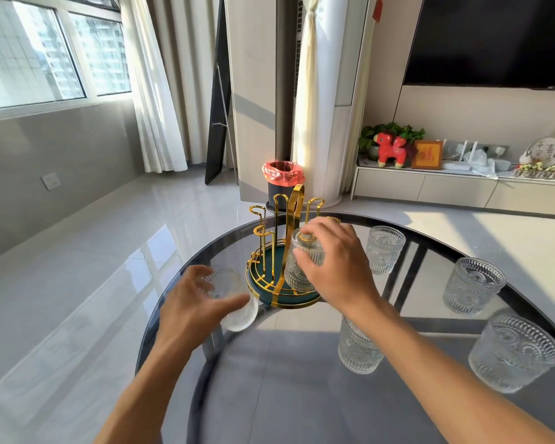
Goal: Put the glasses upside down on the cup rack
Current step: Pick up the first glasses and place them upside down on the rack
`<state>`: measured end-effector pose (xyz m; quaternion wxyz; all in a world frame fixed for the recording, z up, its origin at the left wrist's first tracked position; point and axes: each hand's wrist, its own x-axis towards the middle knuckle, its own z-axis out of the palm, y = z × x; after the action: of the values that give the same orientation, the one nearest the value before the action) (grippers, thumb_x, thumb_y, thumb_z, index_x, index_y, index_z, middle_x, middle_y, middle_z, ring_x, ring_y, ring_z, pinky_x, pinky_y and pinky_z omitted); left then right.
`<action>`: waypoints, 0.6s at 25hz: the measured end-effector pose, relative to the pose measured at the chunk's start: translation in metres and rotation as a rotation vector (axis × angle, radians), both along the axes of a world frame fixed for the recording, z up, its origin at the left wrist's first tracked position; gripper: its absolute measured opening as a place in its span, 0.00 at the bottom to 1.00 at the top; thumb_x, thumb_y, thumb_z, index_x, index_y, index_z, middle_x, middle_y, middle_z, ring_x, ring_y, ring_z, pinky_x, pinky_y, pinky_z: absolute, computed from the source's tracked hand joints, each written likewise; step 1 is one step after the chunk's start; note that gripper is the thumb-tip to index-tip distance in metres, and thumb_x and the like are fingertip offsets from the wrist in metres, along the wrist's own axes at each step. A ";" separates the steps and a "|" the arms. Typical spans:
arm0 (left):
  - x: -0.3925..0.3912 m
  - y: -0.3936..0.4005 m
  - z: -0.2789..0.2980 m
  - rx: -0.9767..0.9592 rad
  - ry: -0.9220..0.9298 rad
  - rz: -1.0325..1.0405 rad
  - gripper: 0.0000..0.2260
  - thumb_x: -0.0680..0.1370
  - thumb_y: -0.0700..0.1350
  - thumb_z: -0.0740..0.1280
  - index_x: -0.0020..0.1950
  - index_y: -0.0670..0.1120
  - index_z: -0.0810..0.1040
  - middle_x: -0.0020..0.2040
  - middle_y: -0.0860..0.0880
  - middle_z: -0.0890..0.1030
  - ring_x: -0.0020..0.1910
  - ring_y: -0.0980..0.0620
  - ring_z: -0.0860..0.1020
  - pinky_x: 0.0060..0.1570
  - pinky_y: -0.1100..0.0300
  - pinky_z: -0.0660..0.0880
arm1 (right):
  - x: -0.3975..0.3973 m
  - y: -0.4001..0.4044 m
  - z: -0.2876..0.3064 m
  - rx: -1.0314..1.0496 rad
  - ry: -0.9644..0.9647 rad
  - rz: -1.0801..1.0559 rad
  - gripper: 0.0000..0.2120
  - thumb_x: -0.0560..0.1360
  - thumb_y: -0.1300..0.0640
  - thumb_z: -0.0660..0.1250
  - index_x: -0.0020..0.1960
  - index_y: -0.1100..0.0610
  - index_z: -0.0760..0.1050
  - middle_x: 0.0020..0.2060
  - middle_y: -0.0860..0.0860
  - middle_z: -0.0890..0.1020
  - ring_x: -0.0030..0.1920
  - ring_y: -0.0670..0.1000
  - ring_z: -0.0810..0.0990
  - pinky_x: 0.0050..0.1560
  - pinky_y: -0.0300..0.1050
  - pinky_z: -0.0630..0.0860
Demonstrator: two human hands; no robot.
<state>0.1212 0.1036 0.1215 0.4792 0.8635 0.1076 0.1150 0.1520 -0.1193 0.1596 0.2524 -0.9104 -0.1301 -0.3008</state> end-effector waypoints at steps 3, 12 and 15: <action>-0.002 -0.001 0.009 -0.909 -0.020 -0.100 0.31 0.60 0.50 0.80 0.59 0.43 0.76 0.53 0.46 0.83 0.53 0.46 0.81 0.54 0.53 0.77 | -0.047 0.030 -0.005 0.344 0.097 0.080 0.06 0.73 0.47 0.64 0.45 0.49 0.75 0.36 0.45 0.83 0.38 0.47 0.79 0.38 0.46 0.76; -0.021 -0.029 0.010 -0.577 -0.224 -0.397 0.37 0.60 0.40 0.81 0.65 0.56 0.73 0.53 0.48 0.86 0.50 0.50 0.85 0.43 0.62 0.81 | -0.065 0.036 0.007 0.755 0.618 0.375 0.17 0.80 0.52 0.61 0.68 0.48 0.72 0.58 0.42 0.78 0.57 0.34 0.76 0.65 0.45 0.72; -0.015 -0.037 0.013 -0.458 -0.349 -0.291 0.37 0.56 0.45 0.83 0.61 0.60 0.73 0.55 0.58 0.84 0.53 0.58 0.83 0.51 0.61 0.80 | -0.071 0.015 0.002 0.686 0.439 0.296 0.11 0.79 0.54 0.62 0.58 0.47 0.79 0.49 0.50 0.84 0.50 0.43 0.80 0.52 0.42 0.77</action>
<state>0.1065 0.0669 0.1342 0.6836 0.7068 -0.0777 0.1645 0.0811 -0.1039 0.1619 0.6026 -0.7877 -0.0949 -0.0866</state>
